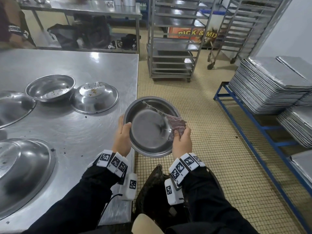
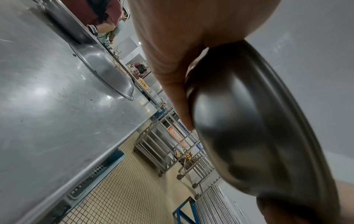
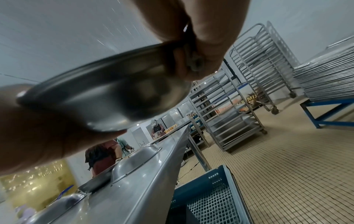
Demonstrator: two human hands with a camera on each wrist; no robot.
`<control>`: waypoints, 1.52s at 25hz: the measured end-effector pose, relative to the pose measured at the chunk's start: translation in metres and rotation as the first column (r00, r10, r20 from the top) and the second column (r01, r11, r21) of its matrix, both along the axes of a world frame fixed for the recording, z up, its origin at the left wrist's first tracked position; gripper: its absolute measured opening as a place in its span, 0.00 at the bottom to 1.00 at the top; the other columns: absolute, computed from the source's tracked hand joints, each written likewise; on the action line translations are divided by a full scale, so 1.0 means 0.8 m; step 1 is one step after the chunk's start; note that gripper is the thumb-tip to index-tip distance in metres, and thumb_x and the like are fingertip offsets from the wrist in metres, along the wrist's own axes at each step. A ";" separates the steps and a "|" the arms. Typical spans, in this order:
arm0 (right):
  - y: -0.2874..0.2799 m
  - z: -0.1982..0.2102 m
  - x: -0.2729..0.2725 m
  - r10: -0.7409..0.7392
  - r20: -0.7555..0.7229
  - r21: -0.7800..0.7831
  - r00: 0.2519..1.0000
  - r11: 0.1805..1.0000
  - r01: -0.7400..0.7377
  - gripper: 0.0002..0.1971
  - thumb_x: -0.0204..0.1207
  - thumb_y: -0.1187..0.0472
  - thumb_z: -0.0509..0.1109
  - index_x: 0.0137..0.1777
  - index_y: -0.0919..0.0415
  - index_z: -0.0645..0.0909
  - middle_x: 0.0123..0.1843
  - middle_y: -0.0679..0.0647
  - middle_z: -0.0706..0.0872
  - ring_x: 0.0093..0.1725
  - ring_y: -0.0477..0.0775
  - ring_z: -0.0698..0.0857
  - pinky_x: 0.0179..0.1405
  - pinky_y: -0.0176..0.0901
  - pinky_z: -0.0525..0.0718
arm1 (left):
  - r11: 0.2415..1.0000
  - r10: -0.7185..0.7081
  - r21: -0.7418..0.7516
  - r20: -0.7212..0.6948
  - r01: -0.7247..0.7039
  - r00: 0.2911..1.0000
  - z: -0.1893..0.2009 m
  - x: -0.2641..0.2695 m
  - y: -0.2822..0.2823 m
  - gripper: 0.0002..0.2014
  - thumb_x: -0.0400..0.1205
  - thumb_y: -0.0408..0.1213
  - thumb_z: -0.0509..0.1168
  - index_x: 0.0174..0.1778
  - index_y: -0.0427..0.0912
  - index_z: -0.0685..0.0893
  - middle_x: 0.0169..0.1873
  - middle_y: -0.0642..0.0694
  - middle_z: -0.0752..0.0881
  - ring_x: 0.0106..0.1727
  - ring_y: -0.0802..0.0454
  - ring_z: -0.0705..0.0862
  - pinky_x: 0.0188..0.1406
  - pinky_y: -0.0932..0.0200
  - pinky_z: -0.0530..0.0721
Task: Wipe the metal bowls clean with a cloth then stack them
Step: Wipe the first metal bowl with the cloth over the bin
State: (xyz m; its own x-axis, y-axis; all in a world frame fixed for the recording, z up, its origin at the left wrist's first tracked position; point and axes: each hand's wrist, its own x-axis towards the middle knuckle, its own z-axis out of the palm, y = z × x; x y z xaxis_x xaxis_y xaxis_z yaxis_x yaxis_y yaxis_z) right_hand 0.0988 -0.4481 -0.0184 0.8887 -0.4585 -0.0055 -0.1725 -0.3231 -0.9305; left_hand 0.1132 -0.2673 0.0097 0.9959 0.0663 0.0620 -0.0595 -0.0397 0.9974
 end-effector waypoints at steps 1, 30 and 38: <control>0.000 -0.004 0.000 0.007 -0.035 -0.039 0.999 0.999 -0.008 0.19 0.84 0.61 0.59 0.73 0.62 0.67 0.54 0.56 0.84 0.52 0.55 0.86 0.50 0.49 0.86 | 1.000 -0.003 0.007 0.011 0.003 1.000 0.001 -0.002 -0.001 0.11 0.87 0.30 0.50 0.61 0.35 0.75 0.41 0.48 0.78 0.37 0.64 0.79 0.38 0.72 0.78; -0.001 0.001 0.035 0.220 0.039 -0.101 0.975 0.971 -0.215 0.09 0.83 0.61 0.60 0.55 0.58 0.81 0.46 0.54 0.86 0.45 0.55 0.86 0.46 0.56 0.87 | 0.714 -0.486 0.451 -0.232 0.535 0.843 -0.003 -0.003 0.018 0.18 0.84 0.53 0.54 0.71 0.62 0.73 0.54 0.55 0.87 0.54 0.60 0.85 0.46 0.72 0.80; -0.027 0.009 0.009 0.165 0.110 -0.137 0.980 0.979 -0.150 0.08 0.85 0.57 0.57 0.50 0.55 0.78 0.44 0.47 0.83 0.41 0.40 0.83 0.42 0.37 0.83 | 0.975 -0.117 0.172 -0.155 0.143 0.981 -0.010 -0.004 0.036 0.11 0.88 0.44 0.54 0.61 0.51 0.79 0.49 0.49 0.87 0.51 0.51 0.86 0.55 0.54 0.83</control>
